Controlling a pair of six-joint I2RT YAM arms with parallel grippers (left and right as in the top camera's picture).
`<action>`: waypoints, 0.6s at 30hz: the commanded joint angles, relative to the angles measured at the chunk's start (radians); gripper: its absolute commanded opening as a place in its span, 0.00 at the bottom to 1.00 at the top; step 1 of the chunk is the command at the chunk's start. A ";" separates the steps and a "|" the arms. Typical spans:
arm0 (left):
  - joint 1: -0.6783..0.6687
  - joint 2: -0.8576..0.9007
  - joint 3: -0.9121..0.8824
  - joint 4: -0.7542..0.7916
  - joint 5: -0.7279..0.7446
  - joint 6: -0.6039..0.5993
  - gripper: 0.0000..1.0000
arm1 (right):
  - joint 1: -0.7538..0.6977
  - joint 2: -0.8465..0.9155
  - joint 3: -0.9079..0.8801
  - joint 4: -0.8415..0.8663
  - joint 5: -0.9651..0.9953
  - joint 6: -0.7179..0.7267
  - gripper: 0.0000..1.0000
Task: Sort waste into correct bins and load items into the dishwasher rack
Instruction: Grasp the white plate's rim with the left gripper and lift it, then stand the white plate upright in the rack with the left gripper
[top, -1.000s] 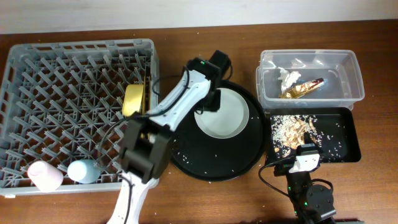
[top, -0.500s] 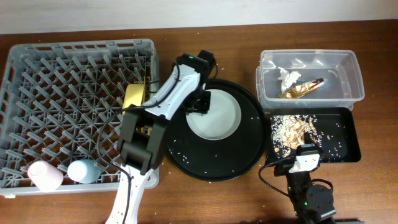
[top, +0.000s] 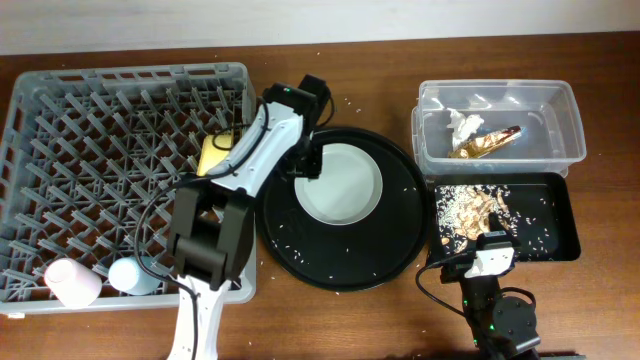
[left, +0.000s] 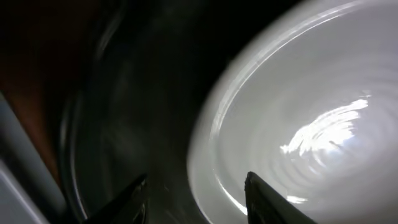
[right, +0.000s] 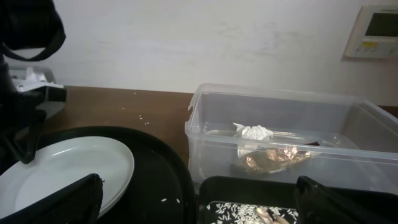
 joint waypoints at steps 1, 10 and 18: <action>0.016 -0.019 -0.123 0.085 0.043 0.023 0.48 | -0.006 -0.008 -0.009 -0.001 0.002 -0.003 0.98; 0.151 -0.409 -0.076 0.087 0.087 0.066 0.00 | -0.006 -0.008 -0.009 -0.001 0.002 -0.003 0.98; 0.274 -0.705 -0.086 -0.112 -1.117 0.009 0.00 | -0.006 -0.008 -0.009 -0.001 0.002 -0.003 0.98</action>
